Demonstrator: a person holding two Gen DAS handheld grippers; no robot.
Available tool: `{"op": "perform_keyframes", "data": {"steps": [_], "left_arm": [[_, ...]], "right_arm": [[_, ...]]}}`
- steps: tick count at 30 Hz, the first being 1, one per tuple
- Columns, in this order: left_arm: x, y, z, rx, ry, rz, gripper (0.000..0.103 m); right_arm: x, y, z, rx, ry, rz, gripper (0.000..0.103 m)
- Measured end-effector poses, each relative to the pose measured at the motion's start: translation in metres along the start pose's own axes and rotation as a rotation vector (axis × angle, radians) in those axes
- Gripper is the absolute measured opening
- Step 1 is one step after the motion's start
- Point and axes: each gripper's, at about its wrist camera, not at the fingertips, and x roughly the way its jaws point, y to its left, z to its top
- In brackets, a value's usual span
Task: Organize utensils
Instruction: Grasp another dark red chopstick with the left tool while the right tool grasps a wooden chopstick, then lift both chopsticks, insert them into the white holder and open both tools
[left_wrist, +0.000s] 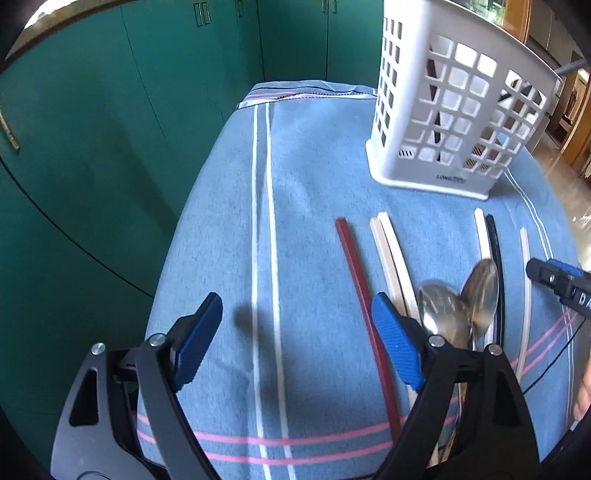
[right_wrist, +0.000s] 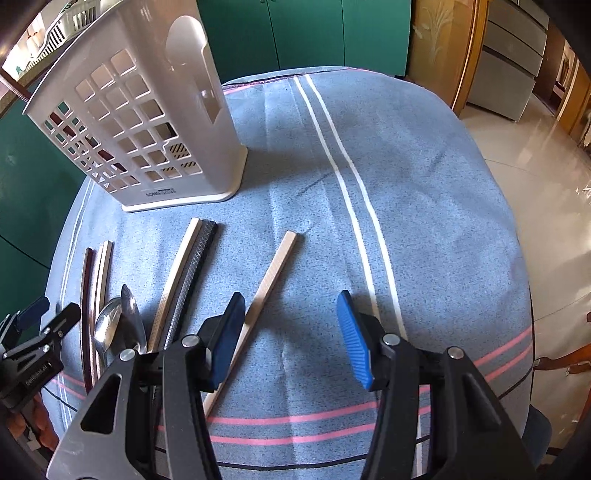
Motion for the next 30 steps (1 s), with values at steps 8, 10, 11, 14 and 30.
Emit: {"op": "perform_keyframes", "data": {"steps": [8,10,11,14,30], "left_arm": [[0.030,-0.016,0.045,0.097,0.070,0.040,0.082],[0.036,-0.022,0.048,0.121,0.102,0.035,0.077],[0.037,-0.022,0.049,0.122,0.099,0.031,0.076],[0.038,-0.023,0.051,0.117,0.104,0.003,0.067],[0.014,-0.023,0.043,0.054,0.056,-0.154,0.006]], "right_arm": [[0.015,0.018,0.019,-0.054,0.028,-0.068,0.052],[0.018,0.023,0.023,-0.070,0.032,-0.085,0.052],[0.020,0.025,0.025,-0.078,0.033,-0.087,0.051],[0.022,0.028,0.028,-0.086,0.033,-0.085,0.044],[-0.007,0.043,0.024,-0.100,-0.010,0.007,0.007]]}}
